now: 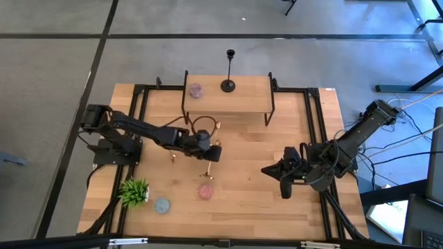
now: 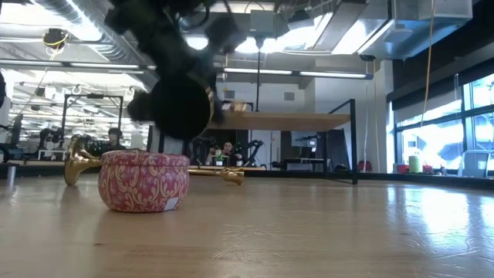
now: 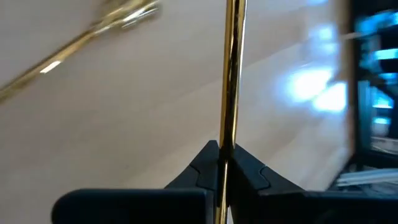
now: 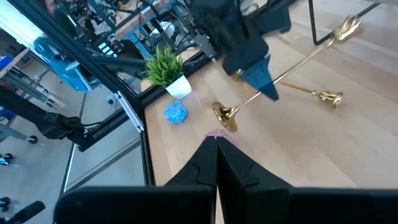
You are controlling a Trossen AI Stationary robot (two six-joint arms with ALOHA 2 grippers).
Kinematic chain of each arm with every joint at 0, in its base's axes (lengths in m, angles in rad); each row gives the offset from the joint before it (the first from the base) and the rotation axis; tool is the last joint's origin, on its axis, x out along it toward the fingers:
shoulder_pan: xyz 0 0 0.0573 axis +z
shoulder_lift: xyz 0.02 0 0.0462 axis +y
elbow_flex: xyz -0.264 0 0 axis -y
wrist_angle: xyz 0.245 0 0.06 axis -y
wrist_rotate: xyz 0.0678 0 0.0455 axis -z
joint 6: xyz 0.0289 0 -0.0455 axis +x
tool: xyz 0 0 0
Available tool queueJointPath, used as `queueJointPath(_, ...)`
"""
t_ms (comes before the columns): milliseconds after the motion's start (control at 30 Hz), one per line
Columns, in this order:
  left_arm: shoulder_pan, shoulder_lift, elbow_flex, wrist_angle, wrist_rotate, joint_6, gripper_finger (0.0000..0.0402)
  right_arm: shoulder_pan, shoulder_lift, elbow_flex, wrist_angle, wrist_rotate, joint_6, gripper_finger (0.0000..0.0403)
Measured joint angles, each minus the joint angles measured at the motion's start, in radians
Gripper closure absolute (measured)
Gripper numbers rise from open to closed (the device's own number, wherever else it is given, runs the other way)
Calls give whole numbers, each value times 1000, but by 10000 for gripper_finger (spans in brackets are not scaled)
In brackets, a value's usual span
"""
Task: Pick & Place candle stick holders
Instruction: Put the right gold candle holder on the shelf
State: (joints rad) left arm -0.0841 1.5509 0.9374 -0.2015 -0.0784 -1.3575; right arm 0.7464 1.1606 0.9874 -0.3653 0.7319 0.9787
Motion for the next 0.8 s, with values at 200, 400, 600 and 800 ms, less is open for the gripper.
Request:
queueJointPath(200,0,-99,46,-11,-156,70,393,0,0,0,0,-11,0,402)
queueJointPath(400,0,-233,53,-44,-466,160,393,0,0,0,6,-13,-22,402)
queueJointPath(600,2,-341,56,-26,-739,332,391,0,0,0,10,-14,-26,402)
queueJointPath(800,63,-388,57,33,-777,731,390,-4,0,0,10,-2,-27,402)
